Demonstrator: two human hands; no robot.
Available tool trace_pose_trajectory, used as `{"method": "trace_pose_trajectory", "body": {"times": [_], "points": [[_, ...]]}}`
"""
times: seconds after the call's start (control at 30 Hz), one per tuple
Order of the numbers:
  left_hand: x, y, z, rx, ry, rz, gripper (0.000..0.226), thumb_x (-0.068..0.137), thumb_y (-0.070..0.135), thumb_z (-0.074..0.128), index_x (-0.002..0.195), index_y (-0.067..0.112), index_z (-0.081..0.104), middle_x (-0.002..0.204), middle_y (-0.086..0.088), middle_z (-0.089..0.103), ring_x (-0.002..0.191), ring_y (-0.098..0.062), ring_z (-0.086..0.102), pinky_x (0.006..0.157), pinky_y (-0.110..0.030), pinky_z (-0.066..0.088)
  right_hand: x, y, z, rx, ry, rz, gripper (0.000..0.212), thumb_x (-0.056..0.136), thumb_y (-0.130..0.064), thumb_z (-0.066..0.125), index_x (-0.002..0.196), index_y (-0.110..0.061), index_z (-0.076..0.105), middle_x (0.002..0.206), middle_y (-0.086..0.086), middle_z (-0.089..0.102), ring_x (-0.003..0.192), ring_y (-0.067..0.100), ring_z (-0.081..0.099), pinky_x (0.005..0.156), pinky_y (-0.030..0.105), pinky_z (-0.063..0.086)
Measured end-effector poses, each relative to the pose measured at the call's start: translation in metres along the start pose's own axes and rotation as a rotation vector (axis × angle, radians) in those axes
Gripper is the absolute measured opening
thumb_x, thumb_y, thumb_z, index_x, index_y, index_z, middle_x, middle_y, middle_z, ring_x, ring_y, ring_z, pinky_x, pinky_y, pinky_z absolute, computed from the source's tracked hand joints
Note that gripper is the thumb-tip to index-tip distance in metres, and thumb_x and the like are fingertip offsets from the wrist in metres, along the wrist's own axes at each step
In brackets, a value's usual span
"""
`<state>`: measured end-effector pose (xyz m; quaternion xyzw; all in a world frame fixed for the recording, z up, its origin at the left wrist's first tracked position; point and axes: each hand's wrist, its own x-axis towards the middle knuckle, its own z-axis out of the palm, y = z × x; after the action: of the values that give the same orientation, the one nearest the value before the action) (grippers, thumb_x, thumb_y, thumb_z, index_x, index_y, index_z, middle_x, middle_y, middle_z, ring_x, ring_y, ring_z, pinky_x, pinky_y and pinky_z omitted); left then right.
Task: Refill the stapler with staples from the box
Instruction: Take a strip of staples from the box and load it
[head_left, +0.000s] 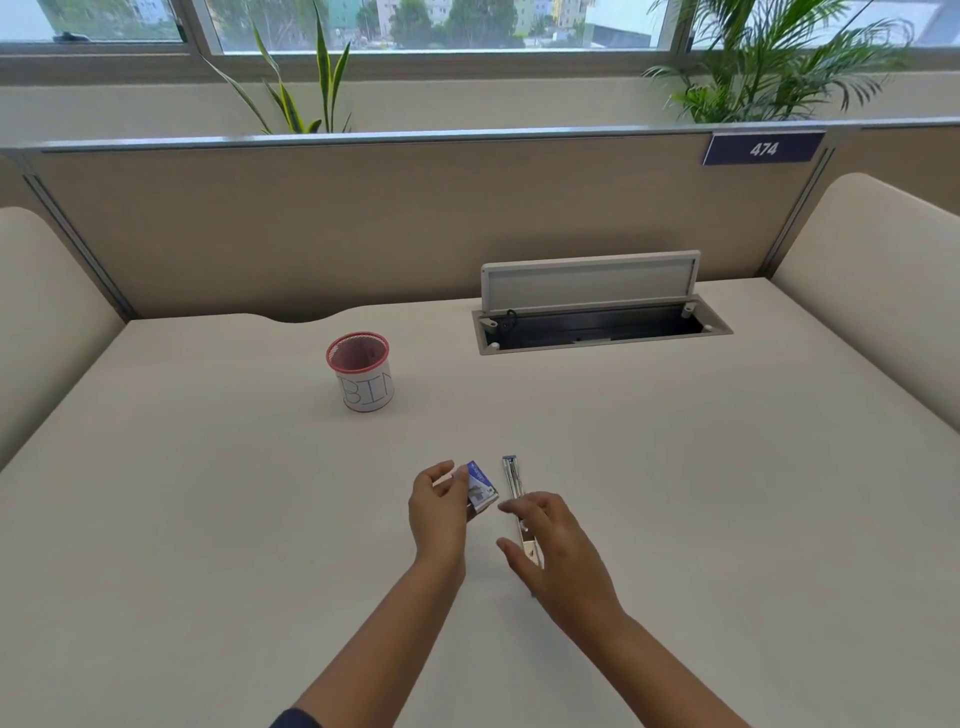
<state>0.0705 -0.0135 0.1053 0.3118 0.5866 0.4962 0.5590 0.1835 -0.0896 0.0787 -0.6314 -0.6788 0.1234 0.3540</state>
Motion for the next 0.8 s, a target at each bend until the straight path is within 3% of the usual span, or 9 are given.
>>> {"method": "trace_pose_trajectory", "body": {"times": [0.2, 0.5, 0.63, 0.8], "points": [[-0.003, 0.003, 0.002, -0.011, -0.011, 0.024, 0.013, 0.091, 0.012, 0.055, 0.103, 0.015, 0.051, 0.078, 0.003, 0.060, 0.067, -0.010, 0.063, 0.045, -0.010, 0.049, 0.002, -0.007, 0.001, -0.082, -0.010, -0.070, 0.042, 0.080, -0.022, 0.069, 0.119, -0.029, 0.055, 0.104, 0.000, 0.060, 0.084, 0.011, 0.061, 0.065, 0.014, 0.044], [-0.005, -0.001, 0.003, 0.037, -0.029, 0.040, 0.012, 0.090, 0.013, 0.057, 0.100, 0.017, 0.050, 0.080, 0.002, 0.062, 0.069, -0.012, 0.064, 0.050, -0.013, 0.050, -0.001, -0.009, 0.003, -0.099, 0.000, -0.108, 0.058, 0.077, -0.015, 0.072, 0.129, -0.028, 0.049, 0.098, 0.000, 0.061, 0.075, 0.012, 0.061, 0.059, 0.018, 0.048], [-0.008, -0.006, 0.004, 0.035, -0.043, 0.042, 0.008, 0.090, 0.010, 0.056, 0.086, 0.013, 0.050, 0.083, -0.012, 0.066, 0.069, -0.023, 0.066, 0.060, -0.025, 0.052, 0.000, -0.009, 0.004, 0.021, 0.014, 0.017, 0.051, 0.085, -0.019, 0.061, 0.131, -0.031, 0.044, 0.108, -0.005, 0.056, 0.079, 0.006, 0.059, 0.064, 0.020, 0.050], [-0.003, -0.007, 0.003, 0.031, 0.001, 0.064, 0.016, 0.089, 0.009, 0.057, 0.075, 0.013, 0.050, 0.083, -0.014, 0.062, 0.077, -0.028, 0.065, 0.051, -0.018, 0.052, -0.001, -0.003, 0.006, 0.187, 0.056, 0.203, 0.047, 0.088, -0.021, 0.056, 0.130, -0.033, 0.038, 0.110, -0.014, 0.050, 0.084, 0.003, 0.056, 0.069, 0.010, 0.046]]}}
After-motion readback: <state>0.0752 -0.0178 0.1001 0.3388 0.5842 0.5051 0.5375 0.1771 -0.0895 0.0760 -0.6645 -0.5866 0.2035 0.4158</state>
